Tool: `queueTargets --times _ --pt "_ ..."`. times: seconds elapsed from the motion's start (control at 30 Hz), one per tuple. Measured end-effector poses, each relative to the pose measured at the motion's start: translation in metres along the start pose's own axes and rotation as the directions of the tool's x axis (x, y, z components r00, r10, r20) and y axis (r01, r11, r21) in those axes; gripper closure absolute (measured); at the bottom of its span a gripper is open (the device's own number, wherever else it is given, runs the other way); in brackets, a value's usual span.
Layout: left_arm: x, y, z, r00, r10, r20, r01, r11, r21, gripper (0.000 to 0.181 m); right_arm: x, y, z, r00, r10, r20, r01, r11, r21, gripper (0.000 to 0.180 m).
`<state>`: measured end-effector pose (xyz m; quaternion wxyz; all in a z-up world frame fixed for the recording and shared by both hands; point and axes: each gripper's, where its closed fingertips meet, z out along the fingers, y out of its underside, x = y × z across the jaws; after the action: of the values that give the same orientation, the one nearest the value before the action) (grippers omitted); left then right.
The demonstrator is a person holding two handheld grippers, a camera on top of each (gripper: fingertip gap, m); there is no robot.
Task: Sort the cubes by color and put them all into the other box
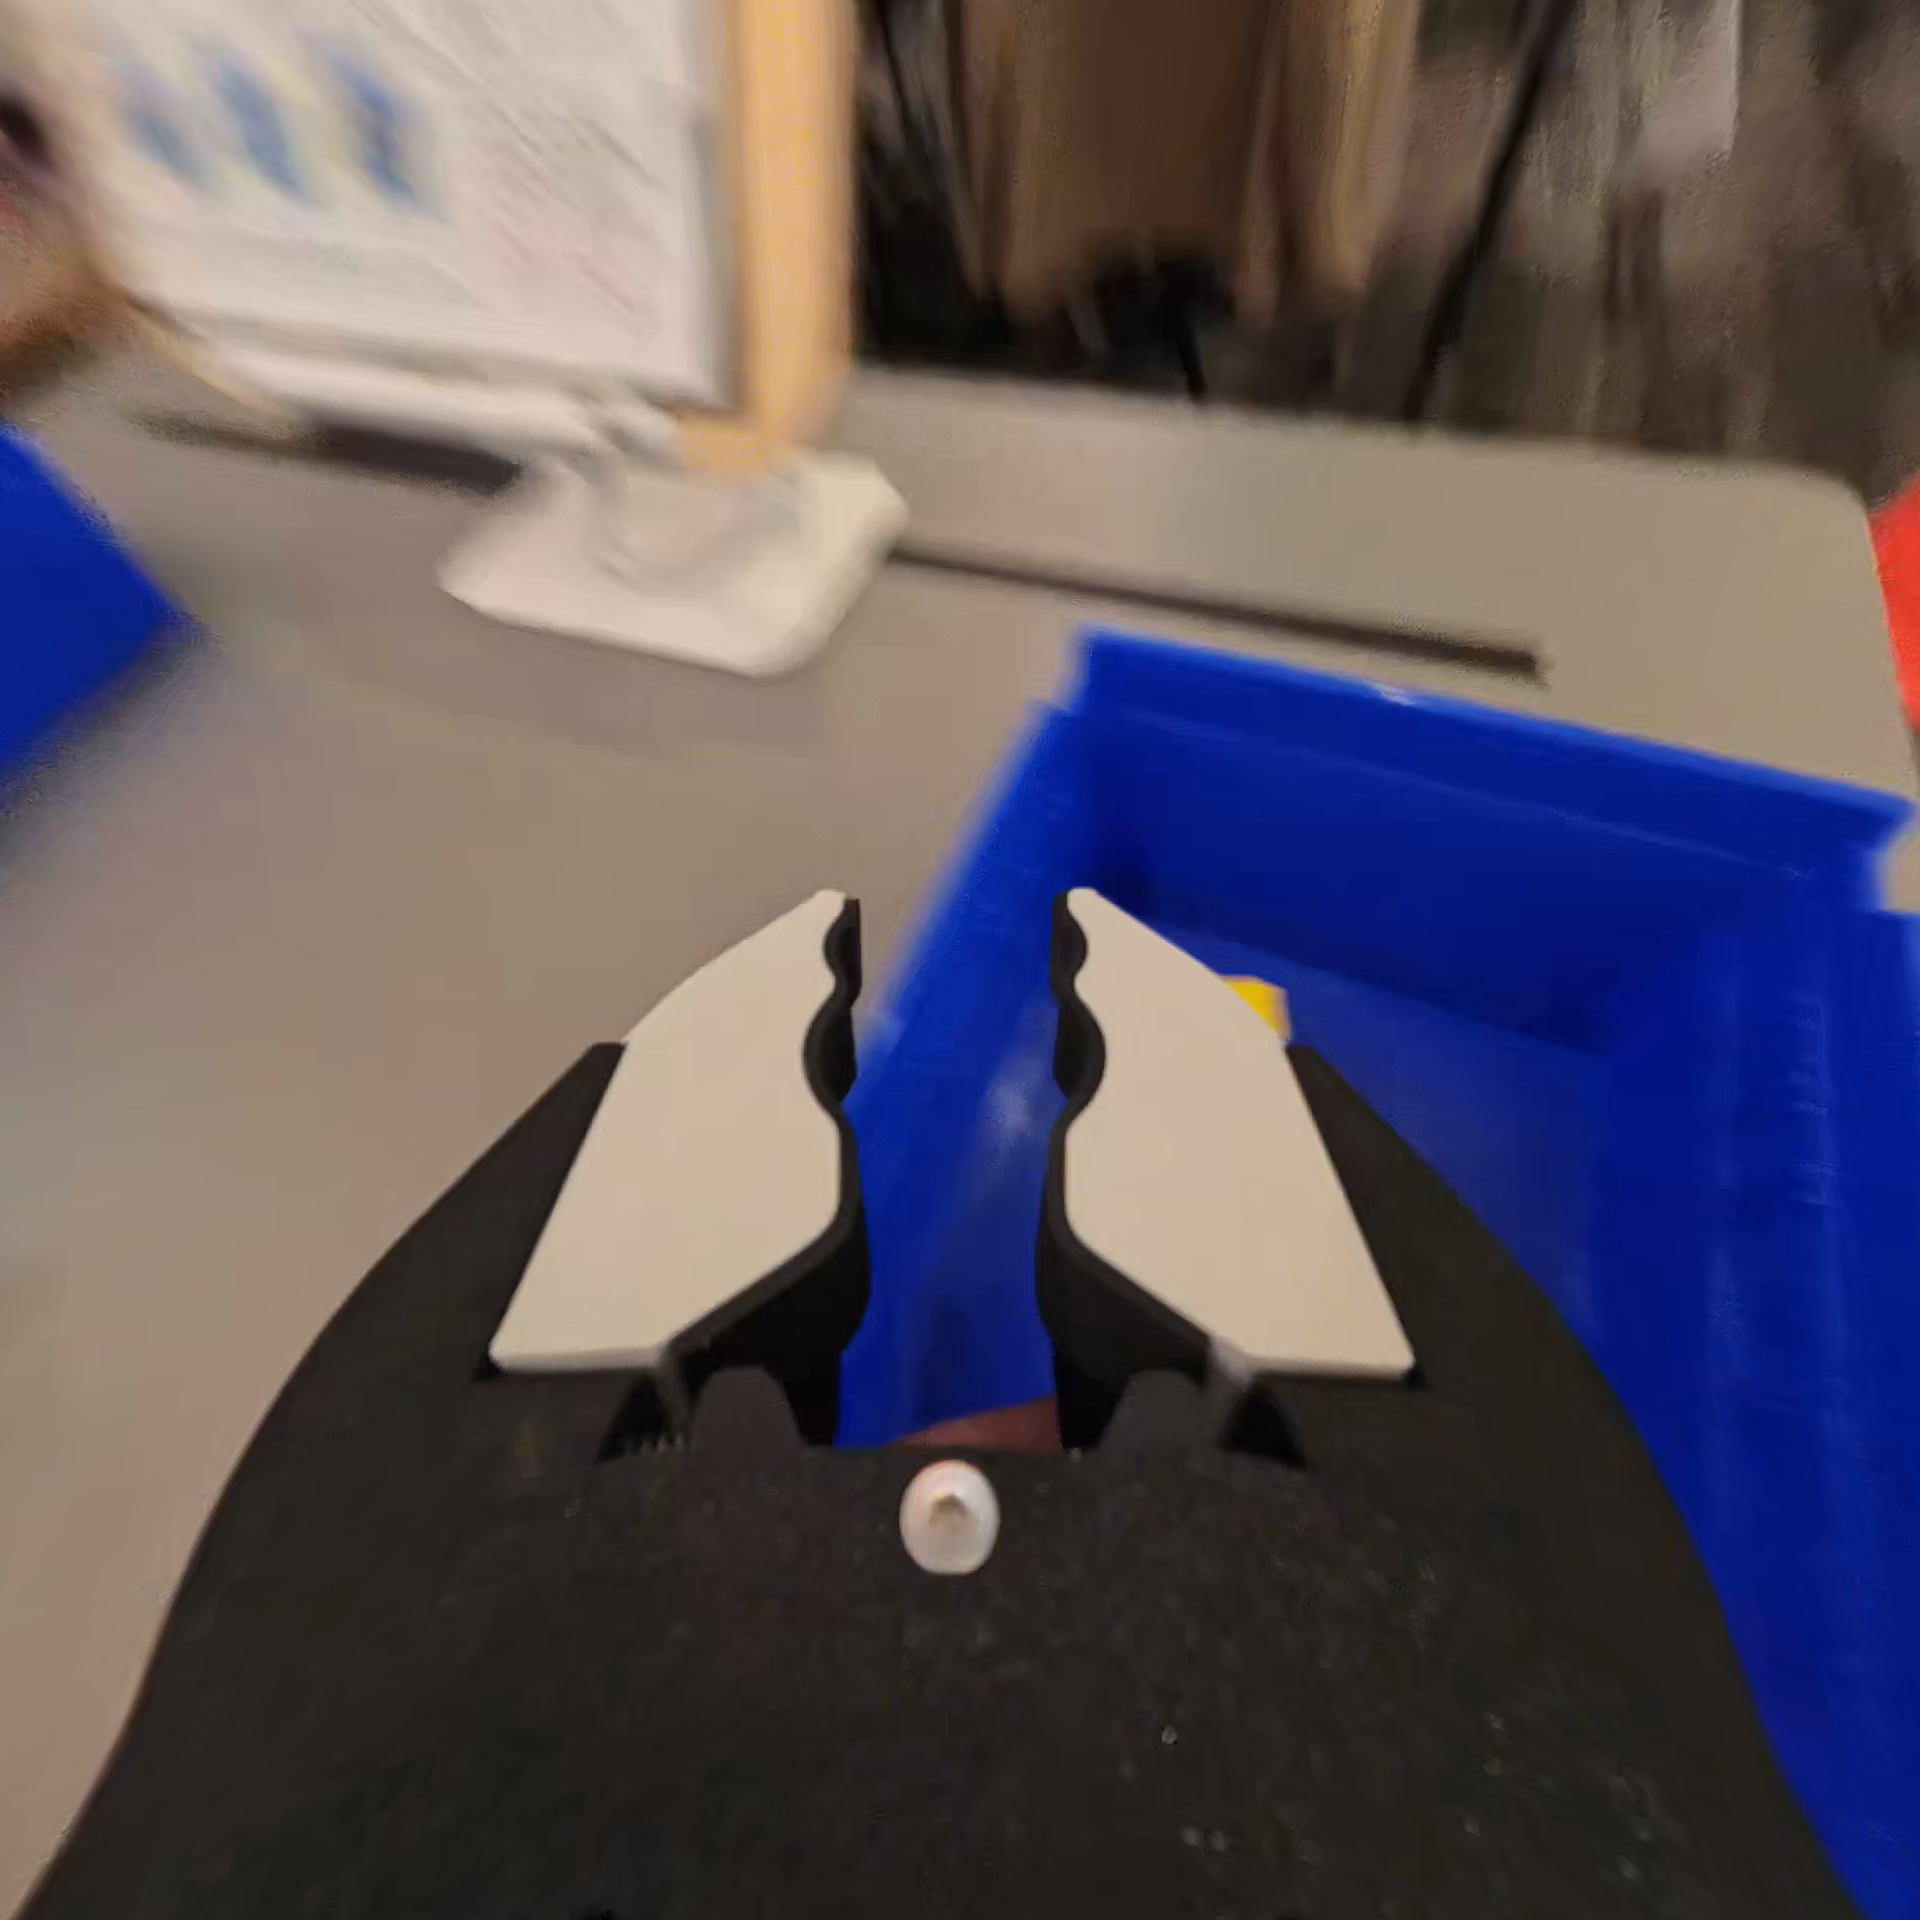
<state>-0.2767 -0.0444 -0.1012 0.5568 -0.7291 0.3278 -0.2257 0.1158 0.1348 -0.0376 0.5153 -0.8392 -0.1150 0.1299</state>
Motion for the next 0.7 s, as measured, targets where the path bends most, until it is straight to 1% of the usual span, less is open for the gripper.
queueTargets --times 0.03,0.07,0.1,0.13,0.17,0.2,0.23,0.27,0.33,0.4,0.43,0.5,0.57,0.63,0.67,0.7 --pt "-0.005 0.001 0.000 1.000 -0.010 0.025 0.010 1.000 -0.015 0.133 -0.040 -0.002 -0.021 0.997 0.005 0.081 -0.016 0.991 0.130 0.146" --pt "-0.008 0.003 0.001 0.999 -0.016 0.040 0.018 0.999 -0.028 0.133 -0.083 0.006 -0.038 0.981 0.010 0.191 -0.052 0.975 0.217 0.147" --pt "-0.011 0.003 0.001 0.999 -0.019 0.050 0.021 0.999 -0.038 0.133 -0.123 0.023 -0.050 0.956 0.025 0.292 -0.101 0.963 0.251 0.146" --pt "-0.012 0.004 0.001 0.998 -0.016 0.057 0.019 0.999 -0.047 0.133 -0.157 0.047 -0.057 0.929 0.037 0.369 -0.134 0.961 0.241 0.146" --pt "-0.012 0.005 0.001 0.998 -0.009 0.060 0.012 0.998 -0.057 0.133 -0.182 0.068 -0.060 0.914 0.040 0.403 -0.147 0.960 0.239 0.145" --pt "-0.011 0.006 0.001 0.998 -0.001 0.055 0.005 0.998 -0.068 0.132 -0.201 0.083 -0.061 0.911 0.015 0.413 -0.123 0.964 0.237 0.145" --pt "-0.009 0.008 0.001 0.999 0.008 0.042 -0.004 0.997 -0.082 0.132 -0.216 0.095 -0.062 0.905 -0.036 0.423 -0.058 0.976 0.209 0.145" --pt "-0.007 0.010 0.001 0.999 0.021 0.031 -0.018 0.995 -0.100 0.132 -0.224 0.100 -0.063 0.910 -0.090 0.404 0.001 0.977 0.215 0.145" --pt "-0.010 0.014 0.000 0.997 0.057 0.048 -0.049 0.989 -0.139 0.132 -0.230 0.103 -0.064 0.919 -0.166 0.359 0.073 0.963 0.259 0.150" --pt "-0.022 0.018 -0.008 0.992 0.088 0.093 -0.069 0.979 -0.192 0.133 -0.238 0.111 -0.061 0.907 -0.183 0.380 0.106 0.971 0.215 0.148" --pt "-0.035 0.021 -0.016 0.985 0.098 0.139 -0.063 0.970 -0.237 0.134 -0.240 0.113 -0.061 0.904 -0.180 0.389 0.105 0.973 0.207 0.148" --pt "-0.078 0.025 -0.040 0.955 0.116 0.274 -0.019 0.942 -0.335 0.136 -0.243 0.116 -0.060 0.896 -0.175 0.408 0.102 0.976 0.195 0.149" --pt "-0.123 0.028 -0.068 0.928 0.129 0.350 0.048 0.889 -0.455 0.134 -0.243 0.123 -0.057 0.892 -0.164 0.421 0.109 0.982 0.153 0.148" --pt "-0.176 0.021 -0.092 0.881 0.153 0.448 0.115 0.848 -0.517 0.136 -0.241 0.125 -0.055 0.890 -0.159 0.427 0.105 0.983 0.148 0.149" --pt "-0.202 0.021 -0.101 0.864 0.168 0.476 0.145 0.821 -0.552 0.136 -0.241 0.126 -0.055 0.887 -0.160 0.433 0.106 0.984 0.145 0.149" --pt "-0.224 0.027 -0.108 0.858 0.169 0.485 0.189 0.773 -0.605 0.135 -0.242 0.127 -0.054 0.883 -0.161 0.440 0.111 0.984 0.138 0.149"
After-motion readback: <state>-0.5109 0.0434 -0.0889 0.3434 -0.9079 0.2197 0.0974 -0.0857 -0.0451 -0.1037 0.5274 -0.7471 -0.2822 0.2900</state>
